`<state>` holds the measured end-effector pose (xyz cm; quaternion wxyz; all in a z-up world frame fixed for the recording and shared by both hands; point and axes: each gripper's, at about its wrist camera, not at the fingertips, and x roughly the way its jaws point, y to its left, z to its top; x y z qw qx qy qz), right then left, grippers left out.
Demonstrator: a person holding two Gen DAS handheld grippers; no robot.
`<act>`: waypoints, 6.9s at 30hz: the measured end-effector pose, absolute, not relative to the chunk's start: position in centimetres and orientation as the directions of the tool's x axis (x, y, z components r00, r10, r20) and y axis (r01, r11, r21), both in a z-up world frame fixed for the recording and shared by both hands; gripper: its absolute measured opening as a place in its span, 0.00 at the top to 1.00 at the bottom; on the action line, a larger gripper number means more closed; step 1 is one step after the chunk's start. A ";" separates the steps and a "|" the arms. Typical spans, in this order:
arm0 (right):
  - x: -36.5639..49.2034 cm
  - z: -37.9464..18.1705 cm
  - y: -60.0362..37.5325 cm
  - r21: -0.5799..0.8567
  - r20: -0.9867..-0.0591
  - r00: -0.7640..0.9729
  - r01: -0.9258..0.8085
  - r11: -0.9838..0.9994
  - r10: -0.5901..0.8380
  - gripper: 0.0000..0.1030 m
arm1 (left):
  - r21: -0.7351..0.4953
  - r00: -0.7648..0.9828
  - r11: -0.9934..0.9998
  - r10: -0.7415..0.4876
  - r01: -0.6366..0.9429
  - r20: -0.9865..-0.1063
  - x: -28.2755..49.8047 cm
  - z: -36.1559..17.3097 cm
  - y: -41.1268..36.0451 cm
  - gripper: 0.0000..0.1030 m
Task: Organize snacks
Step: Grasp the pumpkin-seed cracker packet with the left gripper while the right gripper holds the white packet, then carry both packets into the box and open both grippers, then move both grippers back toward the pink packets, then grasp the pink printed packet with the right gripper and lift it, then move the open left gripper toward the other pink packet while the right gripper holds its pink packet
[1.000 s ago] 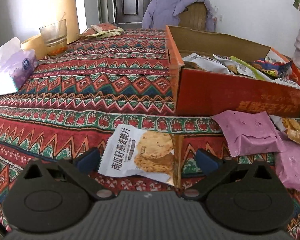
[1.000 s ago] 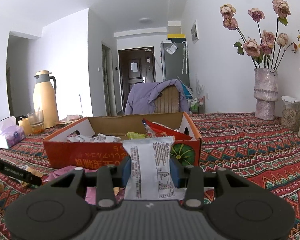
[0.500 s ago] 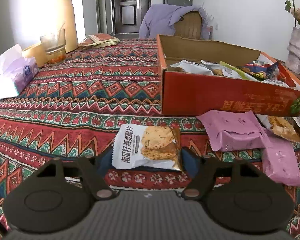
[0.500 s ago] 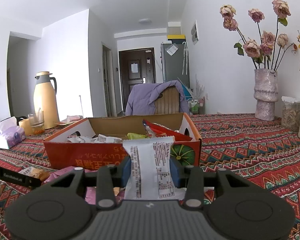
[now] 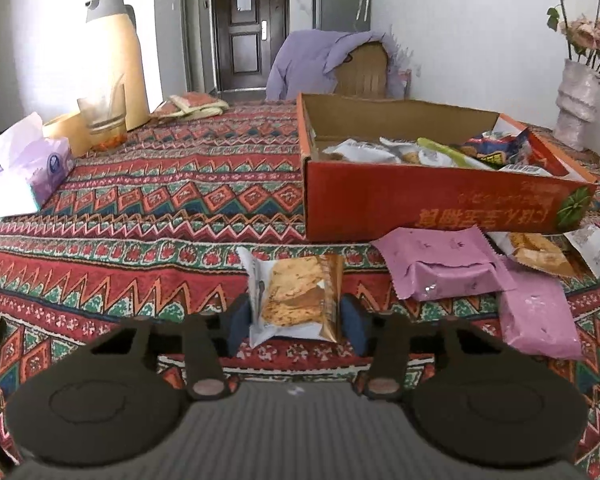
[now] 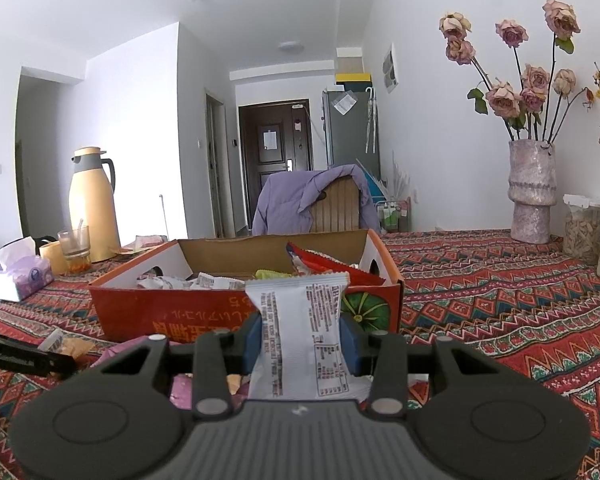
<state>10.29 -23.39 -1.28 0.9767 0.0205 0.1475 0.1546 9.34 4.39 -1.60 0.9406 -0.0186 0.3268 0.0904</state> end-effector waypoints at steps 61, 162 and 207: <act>23.7 4.4 -16.3 0.004 -0.385 0.869 -0.334 0.943 0.309 0.61 | 0.015 0.908 0.992 0.121 -0.126 -0.402 20.7 6.8 -1.4 0.55; 10.4 -1.7 -20.5 0.061 -0.572 0.732 -0.413 0.908 0.371 0.41 | -0.154 0.832 0.974 0.055 -0.167 -0.553 7.3 -2.2 4.3 0.00; 13.4 -1.2 -26.1 0.077 -0.326 0.908 -0.252 0.965 0.263 0.41 | -0.077 0.754 0.989 0.043 -0.123 -0.655 14.5 -0.6 -2.4 0.00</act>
